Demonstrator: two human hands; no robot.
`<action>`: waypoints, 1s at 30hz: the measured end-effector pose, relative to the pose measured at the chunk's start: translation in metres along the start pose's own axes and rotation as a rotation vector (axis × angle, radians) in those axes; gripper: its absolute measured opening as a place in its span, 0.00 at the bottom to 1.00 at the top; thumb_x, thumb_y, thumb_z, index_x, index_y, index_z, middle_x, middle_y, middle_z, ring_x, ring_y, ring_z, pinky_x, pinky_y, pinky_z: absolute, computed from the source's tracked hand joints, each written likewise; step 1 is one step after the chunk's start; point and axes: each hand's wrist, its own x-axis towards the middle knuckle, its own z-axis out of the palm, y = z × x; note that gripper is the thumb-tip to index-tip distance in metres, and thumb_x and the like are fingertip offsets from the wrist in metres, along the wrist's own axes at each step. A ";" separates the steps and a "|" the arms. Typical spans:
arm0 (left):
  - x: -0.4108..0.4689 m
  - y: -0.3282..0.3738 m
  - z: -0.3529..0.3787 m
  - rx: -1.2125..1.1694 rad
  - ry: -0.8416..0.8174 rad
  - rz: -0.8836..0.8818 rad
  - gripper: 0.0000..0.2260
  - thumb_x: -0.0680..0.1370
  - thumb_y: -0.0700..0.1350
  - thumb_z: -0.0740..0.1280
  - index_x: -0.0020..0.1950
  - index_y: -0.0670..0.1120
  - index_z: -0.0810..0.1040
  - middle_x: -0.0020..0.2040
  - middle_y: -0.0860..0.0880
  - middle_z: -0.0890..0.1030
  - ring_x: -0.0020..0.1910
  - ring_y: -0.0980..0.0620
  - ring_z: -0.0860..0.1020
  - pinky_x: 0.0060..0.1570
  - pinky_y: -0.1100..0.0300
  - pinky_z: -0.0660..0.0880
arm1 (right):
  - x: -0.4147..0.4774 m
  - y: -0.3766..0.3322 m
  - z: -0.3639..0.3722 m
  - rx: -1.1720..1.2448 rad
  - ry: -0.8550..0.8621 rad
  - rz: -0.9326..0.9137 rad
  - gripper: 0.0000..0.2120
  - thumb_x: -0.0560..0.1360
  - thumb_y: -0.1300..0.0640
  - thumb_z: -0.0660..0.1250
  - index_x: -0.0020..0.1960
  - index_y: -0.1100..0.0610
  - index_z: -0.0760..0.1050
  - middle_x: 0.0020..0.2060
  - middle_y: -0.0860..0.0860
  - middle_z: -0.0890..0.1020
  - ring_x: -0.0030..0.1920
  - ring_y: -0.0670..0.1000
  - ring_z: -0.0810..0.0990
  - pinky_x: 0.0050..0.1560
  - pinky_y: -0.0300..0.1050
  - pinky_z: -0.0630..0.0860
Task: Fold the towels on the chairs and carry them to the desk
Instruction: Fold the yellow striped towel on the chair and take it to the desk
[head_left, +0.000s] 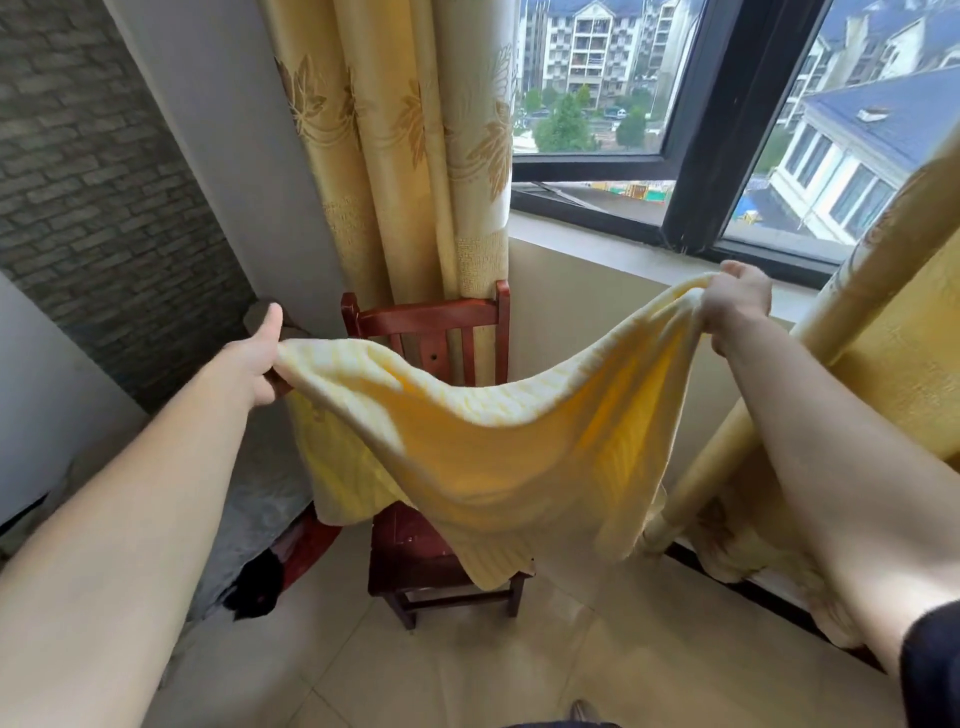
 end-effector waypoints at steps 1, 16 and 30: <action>0.001 -0.004 0.000 0.087 -0.063 -0.057 0.53 0.49 0.78 0.71 0.63 0.44 0.77 0.54 0.44 0.84 0.51 0.45 0.83 0.54 0.48 0.79 | 0.000 0.004 0.003 -0.016 -0.045 -0.006 0.20 0.79 0.63 0.56 0.67 0.51 0.75 0.59 0.52 0.77 0.58 0.55 0.77 0.58 0.51 0.79; -0.064 -0.106 0.010 1.423 -0.569 -0.199 0.36 0.68 0.50 0.79 0.71 0.38 0.71 0.66 0.40 0.77 0.57 0.44 0.79 0.51 0.52 0.80 | 0.000 0.075 -0.003 -0.226 -0.547 0.019 0.38 0.68 0.72 0.71 0.76 0.58 0.65 0.63 0.59 0.73 0.55 0.57 0.77 0.51 0.48 0.79; -0.126 -0.070 0.059 -0.286 -0.490 0.057 0.39 0.73 0.28 0.68 0.80 0.45 0.54 0.71 0.41 0.71 0.57 0.45 0.80 0.56 0.48 0.77 | -0.086 0.081 0.057 -0.762 -0.838 -0.368 0.13 0.78 0.53 0.64 0.58 0.51 0.83 0.58 0.50 0.83 0.64 0.52 0.78 0.65 0.43 0.70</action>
